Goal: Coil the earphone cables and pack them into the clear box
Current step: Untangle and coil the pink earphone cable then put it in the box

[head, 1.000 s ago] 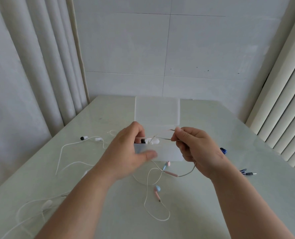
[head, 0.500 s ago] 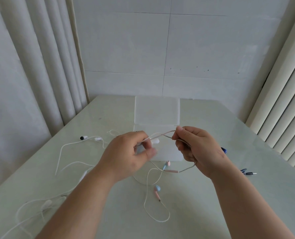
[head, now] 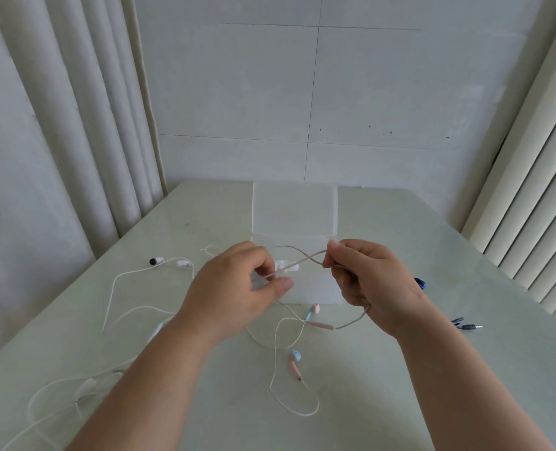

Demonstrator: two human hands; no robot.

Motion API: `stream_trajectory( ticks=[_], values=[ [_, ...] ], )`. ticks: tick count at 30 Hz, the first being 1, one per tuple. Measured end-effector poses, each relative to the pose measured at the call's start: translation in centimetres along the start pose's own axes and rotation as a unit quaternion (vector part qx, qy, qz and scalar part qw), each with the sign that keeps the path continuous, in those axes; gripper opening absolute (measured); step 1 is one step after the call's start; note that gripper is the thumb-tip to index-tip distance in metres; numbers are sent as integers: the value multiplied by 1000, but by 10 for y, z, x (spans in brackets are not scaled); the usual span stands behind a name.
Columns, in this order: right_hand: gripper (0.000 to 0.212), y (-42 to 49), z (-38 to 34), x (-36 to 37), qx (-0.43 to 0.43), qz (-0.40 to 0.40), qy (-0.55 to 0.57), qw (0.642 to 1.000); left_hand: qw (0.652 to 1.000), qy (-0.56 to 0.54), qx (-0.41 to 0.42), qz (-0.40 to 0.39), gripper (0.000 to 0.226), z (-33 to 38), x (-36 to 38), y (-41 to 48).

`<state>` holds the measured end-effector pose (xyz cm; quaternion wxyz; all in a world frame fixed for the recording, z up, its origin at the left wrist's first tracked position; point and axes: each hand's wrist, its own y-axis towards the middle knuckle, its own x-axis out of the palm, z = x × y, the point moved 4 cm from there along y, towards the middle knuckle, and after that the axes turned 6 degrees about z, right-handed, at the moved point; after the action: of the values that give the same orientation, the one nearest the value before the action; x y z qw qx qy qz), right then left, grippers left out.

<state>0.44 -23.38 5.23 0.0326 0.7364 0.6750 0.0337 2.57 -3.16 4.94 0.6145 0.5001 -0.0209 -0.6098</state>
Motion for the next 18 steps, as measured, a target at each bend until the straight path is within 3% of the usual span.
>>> stream_trajectory(
  ticks=[6, 11, 14, 18],
  values=[
    [35, 0, 0, -3, 16, 13, -8, 1000, 994, -80, 26, 76, 42, 5, -8, 5],
    [39, 1, 1, -2, 24, 7, -5, 1000, 983, -87, -29, 157, 28, 0, -20, 4],
    [41, 1, 1, -7, 30, 2, 16, 999, 984, -82, -70, 139, 32, -7, -19, 5],
    [38, 3, 1, -16, 37, 7, 43, 998, 989, -115, -75, 49, 41, -10, -16, 6]
  ],
)
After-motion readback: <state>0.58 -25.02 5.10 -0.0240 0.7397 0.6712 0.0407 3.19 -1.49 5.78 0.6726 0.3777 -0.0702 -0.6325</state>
